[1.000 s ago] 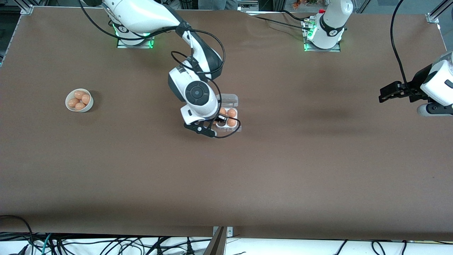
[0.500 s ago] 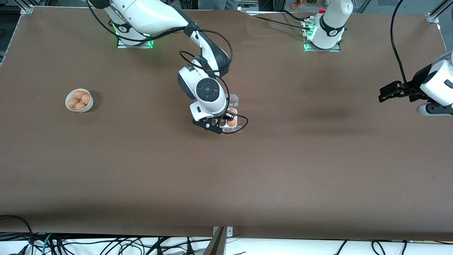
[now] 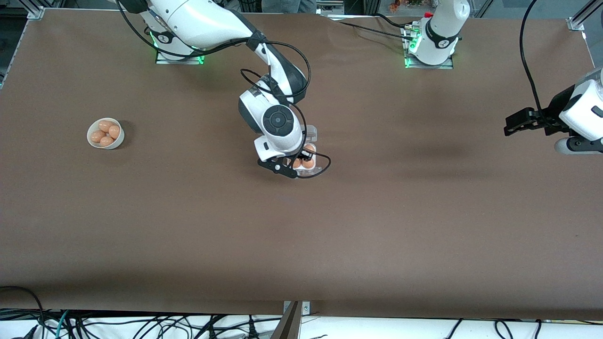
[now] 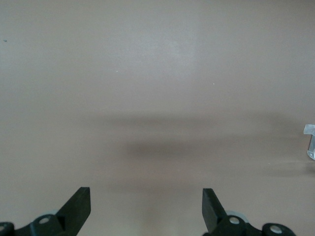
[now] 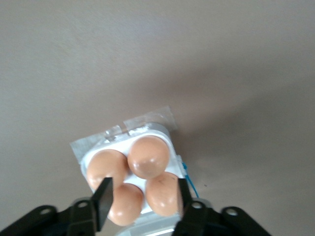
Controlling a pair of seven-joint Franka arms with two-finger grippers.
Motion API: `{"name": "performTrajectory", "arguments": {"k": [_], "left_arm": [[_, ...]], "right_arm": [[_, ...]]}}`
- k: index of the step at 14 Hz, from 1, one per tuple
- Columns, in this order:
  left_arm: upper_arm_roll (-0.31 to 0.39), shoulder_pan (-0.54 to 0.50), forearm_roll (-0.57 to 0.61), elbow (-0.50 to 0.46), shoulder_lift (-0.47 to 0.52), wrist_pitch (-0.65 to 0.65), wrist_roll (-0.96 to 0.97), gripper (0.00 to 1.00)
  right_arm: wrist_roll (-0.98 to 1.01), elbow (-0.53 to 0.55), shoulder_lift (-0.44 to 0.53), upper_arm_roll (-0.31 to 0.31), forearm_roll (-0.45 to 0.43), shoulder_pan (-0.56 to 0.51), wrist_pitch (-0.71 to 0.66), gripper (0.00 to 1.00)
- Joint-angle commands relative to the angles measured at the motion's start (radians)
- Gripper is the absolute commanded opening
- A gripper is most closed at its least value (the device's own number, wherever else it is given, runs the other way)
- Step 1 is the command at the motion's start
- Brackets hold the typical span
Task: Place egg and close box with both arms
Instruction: 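Lower the egg into the empty slot and open the right gripper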
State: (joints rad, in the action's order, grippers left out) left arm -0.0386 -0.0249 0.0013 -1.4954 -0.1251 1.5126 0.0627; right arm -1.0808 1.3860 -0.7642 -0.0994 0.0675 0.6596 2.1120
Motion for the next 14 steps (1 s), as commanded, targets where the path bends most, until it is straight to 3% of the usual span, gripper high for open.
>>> {"name": "performTrajectory", "arguments": {"k": [1, 3, 7, 10, 12, 14], "left_arm": [[0.0, -0.004, -0.001, -0.011, 0.012, -0.005, -0.021, 1.0], [0.0, -0.004, -0.001, -0.011, 0.012, -0.005, -0.021, 1.0], [-0.001, 0.003, -0.015, -0.011, 0.012, -0.005, -0.017, 1.0], [-0.003, 0.016, -0.064, -0.011, 0.002, -0.009, -0.003, 0.83], [-0.003, 0.019, -0.124, -0.008, 0.001, -0.041, 0.034, 0.61], [-0.021, 0.034, -0.135, -0.008, -0.001, -0.057, 0.098, 0.5]], "right_arm": [[-0.008, -0.031, -0.018, 0.004, -0.002, 0.008, 0.02, 0.9], [0.007, -0.033, -0.01, 0.009, -0.002, -0.003, 0.019, 0.99], [0.024, -0.062, 0.003, 0.01, -0.003, -0.066, 0.016, 1.0], [0.033, -0.05, 0.04, 0.026, -0.001, -0.08, -0.024, 1.0], [0.132, -0.05, 0.068, 0.069, 0.0, -0.098, -0.093, 1.0], [0.235, -0.051, 0.103, 0.112, 0.0, -0.127, -0.2, 1.0]]}}
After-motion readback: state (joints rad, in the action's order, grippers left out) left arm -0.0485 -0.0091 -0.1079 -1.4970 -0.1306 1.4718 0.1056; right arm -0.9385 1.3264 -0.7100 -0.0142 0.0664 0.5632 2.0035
